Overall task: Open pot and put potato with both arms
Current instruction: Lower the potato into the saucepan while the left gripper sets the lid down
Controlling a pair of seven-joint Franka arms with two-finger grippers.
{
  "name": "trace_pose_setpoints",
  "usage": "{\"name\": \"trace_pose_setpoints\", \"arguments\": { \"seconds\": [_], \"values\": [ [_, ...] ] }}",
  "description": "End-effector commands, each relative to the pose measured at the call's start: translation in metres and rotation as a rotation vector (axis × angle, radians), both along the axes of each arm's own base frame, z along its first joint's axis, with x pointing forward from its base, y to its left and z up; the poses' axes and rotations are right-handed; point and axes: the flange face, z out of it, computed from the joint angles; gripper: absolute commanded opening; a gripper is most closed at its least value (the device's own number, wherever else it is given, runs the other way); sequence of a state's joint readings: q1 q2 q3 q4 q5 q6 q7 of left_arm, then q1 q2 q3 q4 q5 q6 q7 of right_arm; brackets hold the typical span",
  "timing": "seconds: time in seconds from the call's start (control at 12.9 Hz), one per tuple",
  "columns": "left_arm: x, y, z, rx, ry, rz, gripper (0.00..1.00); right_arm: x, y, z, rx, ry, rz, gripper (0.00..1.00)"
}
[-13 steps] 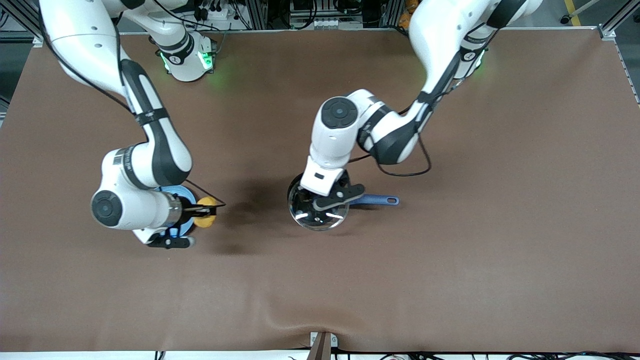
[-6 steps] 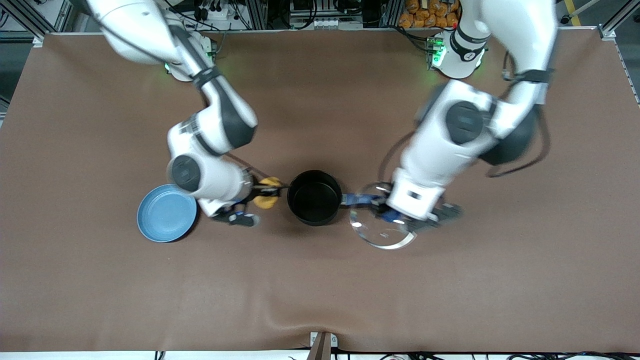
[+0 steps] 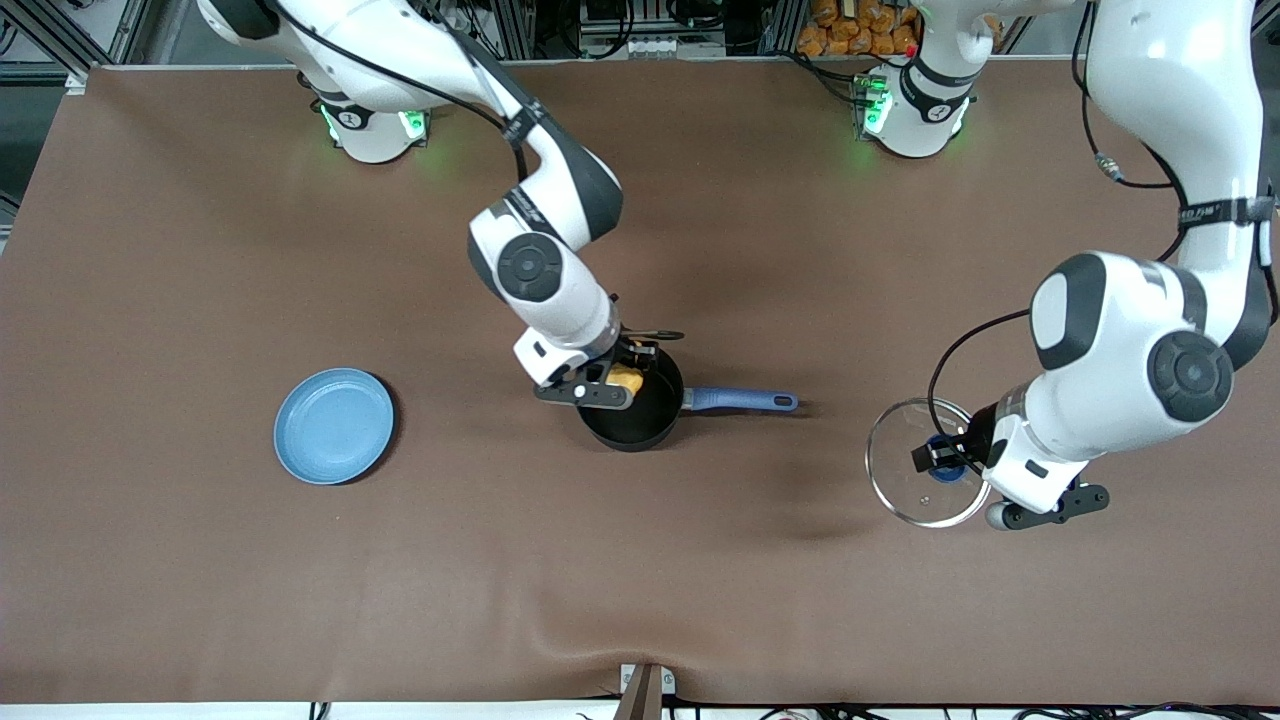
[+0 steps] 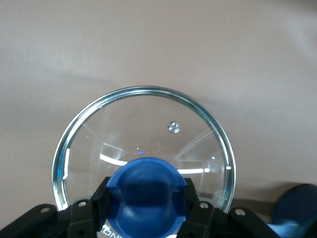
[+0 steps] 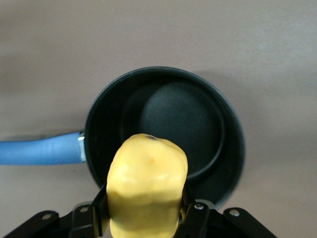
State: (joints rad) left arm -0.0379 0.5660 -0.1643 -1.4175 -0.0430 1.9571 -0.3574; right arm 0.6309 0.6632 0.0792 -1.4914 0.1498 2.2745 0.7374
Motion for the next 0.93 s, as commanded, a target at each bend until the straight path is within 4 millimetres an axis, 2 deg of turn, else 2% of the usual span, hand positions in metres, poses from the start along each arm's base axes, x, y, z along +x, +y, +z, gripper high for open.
{"name": "trace_pose_setpoints", "arguments": {
  "seconds": [0.0, 0.08, 0.31, 0.39, 0.54, 0.7, 0.77, 0.85],
  "values": [
    [-0.008, 0.027, -0.036, 0.058, 0.032, -0.027, 0.00, 0.007, 0.001, -0.023, -0.029, -0.036, -0.001, 0.06],
    [-0.013, 0.044, -0.057, 0.069, 0.017, -0.027, 0.00, 0.011, 0.001, -0.031, -0.035, -0.050, 0.005, 0.06],
    [-0.029, 0.078, -0.112, 0.077, -0.056, -0.071, 0.00, 0.015, 0.007, -0.069, -0.028, -0.084, 0.010, 0.06],
    [-0.035, 0.082, -0.127, 0.083, -0.077, -0.076, 0.00, 0.017, 0.008, -0.077, -0.026, -0.086, 0.010, 0.06],
    [-0.046, 0.083, -0.149, 0.095, -0.099, -0.092, 0.00, 0.014, 0.017, -0.088, -0.026, -0.083, 0.019, 0.06],
    [-0.050, 0.092, -0.154, 0.106, -0.100, -0.095, 0.00, 0.014, 0.017, -0.094, -0.026, -0.084, 0.016, 0.06],
    [-0.050, 0.091, -0.154, 0.108, -0.100, -0.097, 0.60, 0.013, 0.017, -0.095, -0.026, -0.082, 0.017, 0.06],
    [-0.050, 0.092, -0.149, 0.110, -0.104, -0.087, 1.00, 0.014, 0.016, -0.095, -0.026, -0.080, 0.014, 0.11]
  ]
}}
